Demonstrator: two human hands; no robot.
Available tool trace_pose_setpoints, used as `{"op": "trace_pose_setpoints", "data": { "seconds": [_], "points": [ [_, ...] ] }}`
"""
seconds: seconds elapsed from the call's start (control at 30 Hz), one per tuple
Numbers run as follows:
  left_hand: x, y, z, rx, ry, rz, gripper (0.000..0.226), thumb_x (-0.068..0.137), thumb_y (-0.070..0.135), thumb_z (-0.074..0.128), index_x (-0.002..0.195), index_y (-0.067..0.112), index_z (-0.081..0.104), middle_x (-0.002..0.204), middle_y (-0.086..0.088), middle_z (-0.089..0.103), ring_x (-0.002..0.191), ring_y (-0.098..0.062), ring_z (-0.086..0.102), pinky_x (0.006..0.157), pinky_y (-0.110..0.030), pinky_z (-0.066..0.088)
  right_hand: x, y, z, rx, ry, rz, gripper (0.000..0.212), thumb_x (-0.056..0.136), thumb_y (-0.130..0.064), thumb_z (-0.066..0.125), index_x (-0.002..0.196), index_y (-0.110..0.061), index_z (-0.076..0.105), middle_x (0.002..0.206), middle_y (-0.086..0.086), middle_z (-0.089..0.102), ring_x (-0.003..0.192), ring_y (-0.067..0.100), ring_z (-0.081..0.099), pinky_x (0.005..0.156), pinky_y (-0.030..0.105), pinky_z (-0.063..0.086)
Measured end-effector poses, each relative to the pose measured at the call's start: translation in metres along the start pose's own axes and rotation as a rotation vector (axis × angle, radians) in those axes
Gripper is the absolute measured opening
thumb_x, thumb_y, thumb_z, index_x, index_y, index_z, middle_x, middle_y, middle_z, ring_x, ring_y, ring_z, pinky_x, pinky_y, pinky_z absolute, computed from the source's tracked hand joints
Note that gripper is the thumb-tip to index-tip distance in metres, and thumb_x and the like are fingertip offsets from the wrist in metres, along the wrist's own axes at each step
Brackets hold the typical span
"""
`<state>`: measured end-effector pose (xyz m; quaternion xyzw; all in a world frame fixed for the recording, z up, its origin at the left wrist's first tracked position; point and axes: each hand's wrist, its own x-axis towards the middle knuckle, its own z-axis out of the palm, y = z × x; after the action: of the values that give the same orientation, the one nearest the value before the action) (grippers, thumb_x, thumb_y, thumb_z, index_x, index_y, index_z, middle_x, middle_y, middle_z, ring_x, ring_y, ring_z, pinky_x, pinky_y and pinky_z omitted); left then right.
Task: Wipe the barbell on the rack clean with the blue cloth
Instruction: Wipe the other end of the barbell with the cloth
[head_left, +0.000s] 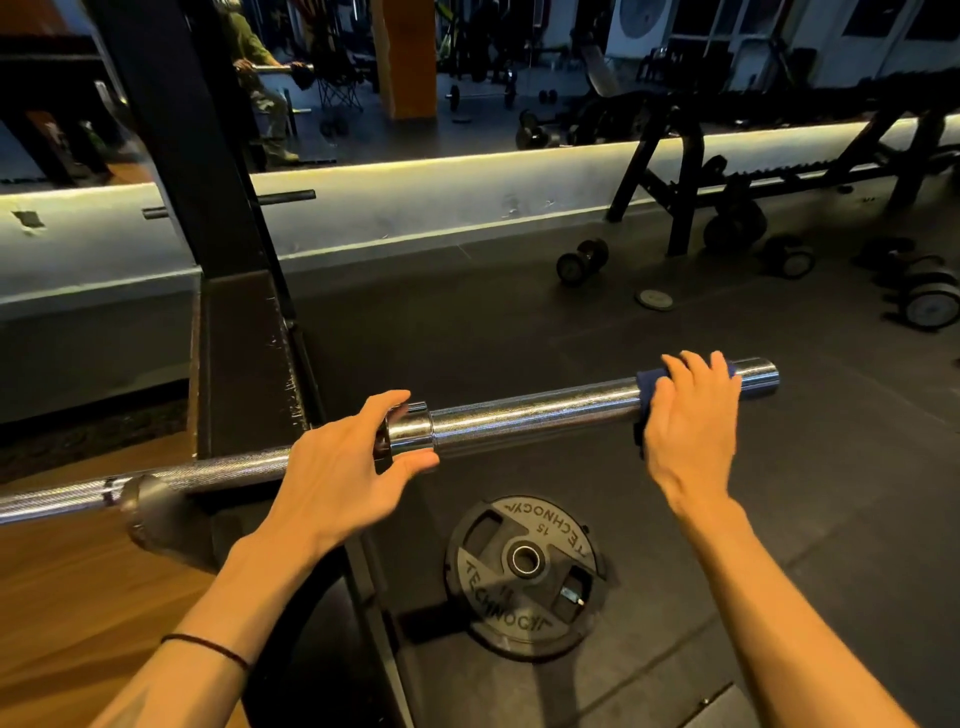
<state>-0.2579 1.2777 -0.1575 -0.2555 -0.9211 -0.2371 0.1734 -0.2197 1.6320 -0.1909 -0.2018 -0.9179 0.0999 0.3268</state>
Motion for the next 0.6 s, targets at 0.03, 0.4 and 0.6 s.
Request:
{"op": "trace_pose_setpoints", "data": {
  "seconds": [0.03, 0.4, 0.6],
  "points": [
    [0.001, 0.0, 0.0, 0.0, -0.002, -0.012, 0.079, 0.077, 0.077, 0.039, 0.138, 0.028, 0.05, 0.098, 0.008, 0.073, 0.074, -0.014, 0.068, 0.067, -0.032, 0.054, -0.005, -0.016, 0.0, -0.003, -0.003, -0.023, 0.049, 0.104, -0.027, 0.027, 0.129, -0.002, 0.06, 0.133, 0.016, 0.059, 0.136, 0.04, 0.042, 0.117, 0.058, 0.025],
    [0.005, 0.002, -0.005, -0.068, 0.014, -0.012, 0.056, 0.091, 0.059, 0.058, 0.139, 0.029, 0.055, 0.12, 0.009, 0.068, 0.094, -0.012, 0.068, 0.078, -0.028, 0.051, -0.051, -0.125, -0.005, 0.167, -0.097, -0.567, 0.041, 0.102, -0.032, 0.045, 0.131, -0.009, 0.061, 0.121, 0.008, 0.062, 0.114, 0.029, 0.056, 0.11, 0.044, 0.036],
    [-0.004, 0.001, -0.003, 0.011, -0.024, 0.047, 0.076, 0.085, 0.074, 0.039, 0.139, 0.023, 0.052, 0.129, 0.009, 0.047, 0.068, -0.01, 0.061, 0.058, -0.032, 0.056, -0.012, -0.025, -0.016, 0.049, -0.042, -0.292, 0.042, 0.102, -0.029, 0.037, 0.123, -0.004, 0.063, 0.118, 0.011, 0.062, 0.112, 0.036, 0.056, 0.107, 0.055, 0.037]
  ]
}}
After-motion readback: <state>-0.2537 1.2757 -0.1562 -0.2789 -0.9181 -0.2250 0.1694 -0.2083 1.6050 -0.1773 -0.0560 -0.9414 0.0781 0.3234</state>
